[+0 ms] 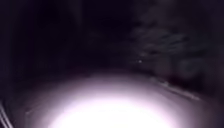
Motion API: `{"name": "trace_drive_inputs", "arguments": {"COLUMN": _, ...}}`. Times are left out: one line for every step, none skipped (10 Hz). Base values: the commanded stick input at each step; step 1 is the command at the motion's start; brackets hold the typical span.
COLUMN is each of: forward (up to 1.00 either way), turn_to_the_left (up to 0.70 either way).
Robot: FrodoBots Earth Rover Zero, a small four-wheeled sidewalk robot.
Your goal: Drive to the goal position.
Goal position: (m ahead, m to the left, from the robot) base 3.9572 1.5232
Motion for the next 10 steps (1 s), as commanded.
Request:
{"name": "trace_drive_inputs", "arguments": {"forward": 1.0, "turn_to_the_left": 0.0}}
{"name": "trace_drive_inputs", "arguments": {"forward": 1.0, "turn_to_the_left": 0.0}}
{"name": "trace_drive_inputs", "arguments": {"forward": 1.0, "turn_to_the_left": 0.0}}
{"name": "trace_drive_inputs", "arguments": {"forward": 1.0, "turn_to_the_left": 0.0}}
{"name": "trace_drive_inputs", "arguments": {"forward": 1.0, "turn_to_the_left": 0.0}}
{"name": "trace_drive_inputs", "arguments": {"forward": 1.0, "turn_to_the_left": 0.0}}
{"name": "trace_drive_inputs", "arguments": {"forward": 1.0, "turn_to_the_left": 0.0}}
{"name": "trace_drive_inputs", "arguments": {"forward": 1.0, "turn_to_the_left": 0.0}}
{"name": "trace_drive_inputs", "arguments": {"forward": 1.0, "turn_to_the_left": 0.0}}
{"name": "trace_drive_inputs", "arguments": {"forward": 1.0, "turn_to_the_left": 0.0}}
